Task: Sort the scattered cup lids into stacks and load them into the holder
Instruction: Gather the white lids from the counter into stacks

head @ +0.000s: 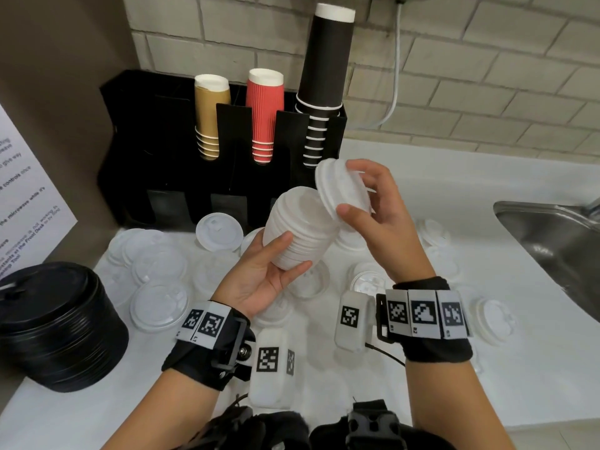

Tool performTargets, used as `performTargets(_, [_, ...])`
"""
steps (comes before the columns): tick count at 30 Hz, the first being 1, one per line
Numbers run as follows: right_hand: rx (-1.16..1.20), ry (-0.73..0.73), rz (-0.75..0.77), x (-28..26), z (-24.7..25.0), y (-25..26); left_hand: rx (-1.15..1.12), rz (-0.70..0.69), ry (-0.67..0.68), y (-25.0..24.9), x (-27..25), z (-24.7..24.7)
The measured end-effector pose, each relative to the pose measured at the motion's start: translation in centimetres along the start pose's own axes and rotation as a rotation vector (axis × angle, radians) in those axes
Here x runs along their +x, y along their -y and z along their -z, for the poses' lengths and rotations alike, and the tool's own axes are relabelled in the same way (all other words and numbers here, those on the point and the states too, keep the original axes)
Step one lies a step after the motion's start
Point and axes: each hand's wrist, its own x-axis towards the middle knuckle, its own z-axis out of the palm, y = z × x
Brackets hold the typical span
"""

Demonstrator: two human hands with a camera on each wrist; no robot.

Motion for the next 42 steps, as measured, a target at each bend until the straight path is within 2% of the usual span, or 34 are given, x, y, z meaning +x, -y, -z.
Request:
performTargets(4, [-0.096, 0.073, -0.077, -0.1, 0.1, -0.8, 0.028, 0.009, 0.027, 0.2, 0.0, -0.1])
performTargets(9, [-0.085, 0.114, -0.098, -0.5, -0.2, -1.1, 0.050, 0.025, 0.040, 0.5, -0.1, -0.2])
performTargets(20, [-0.197, 0.079, -0.080, -1.6, 0.3, -1.4, 0.003, 0.060, 0.068, 1.4, -0.7, -0.6])
performTargets(27, [-0.234, 0.072, -0.079, -2.0, 0.7, -1.3, 0.050, 0.083, 0.057, 1.4, -1.0, -0.9])
performTargets(42, [-0.344, 0.144, -0.059, -2.2, 1.0, -0.8, 0.077, 0.088, 0.112, 1.4, -1.5, -0.8])
